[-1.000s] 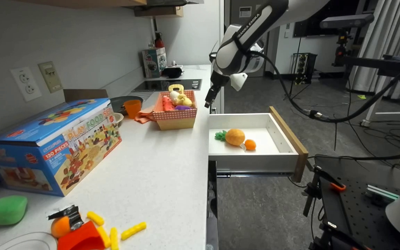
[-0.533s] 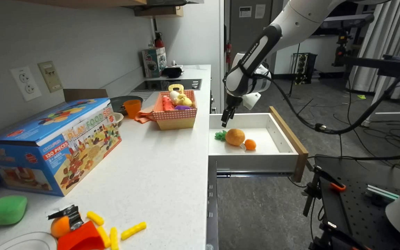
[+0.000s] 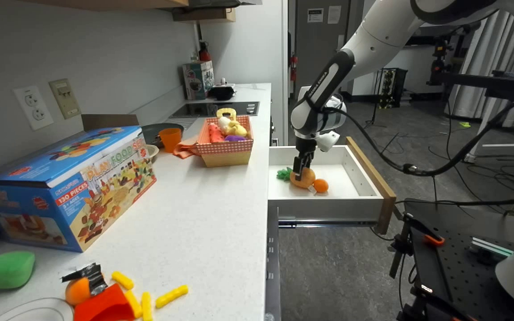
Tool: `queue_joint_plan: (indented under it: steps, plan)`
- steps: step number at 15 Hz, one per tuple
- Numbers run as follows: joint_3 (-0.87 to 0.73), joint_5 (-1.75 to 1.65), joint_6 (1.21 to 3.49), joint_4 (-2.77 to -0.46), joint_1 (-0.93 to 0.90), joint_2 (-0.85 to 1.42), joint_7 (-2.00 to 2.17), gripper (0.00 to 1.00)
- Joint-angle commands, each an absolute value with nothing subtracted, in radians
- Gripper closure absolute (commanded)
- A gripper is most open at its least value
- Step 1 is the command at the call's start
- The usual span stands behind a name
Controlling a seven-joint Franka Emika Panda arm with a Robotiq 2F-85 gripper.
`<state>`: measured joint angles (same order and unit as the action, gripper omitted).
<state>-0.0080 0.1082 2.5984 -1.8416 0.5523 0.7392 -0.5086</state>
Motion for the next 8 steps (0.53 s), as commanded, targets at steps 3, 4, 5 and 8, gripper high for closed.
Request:
queue_joint_plan:
  steps: [3, 4, 5, 8]
  plan:
    - [0.002, 0.123, 2.528, -1.738, 0.562, 0.796, -0.512, 0.49]
    - [-0.002, 0.121, 2.532, -1.734, 0.560, 0.794, -0.508, 0.58]
    - [-0.004, 0.120, 2.535, -1.738, 0.559, 0.784, -0.507, 0.64]
    - [-0.026, 0.106, 2.541, -1.788, 0.543, 0.712, -0.487, 0.87]
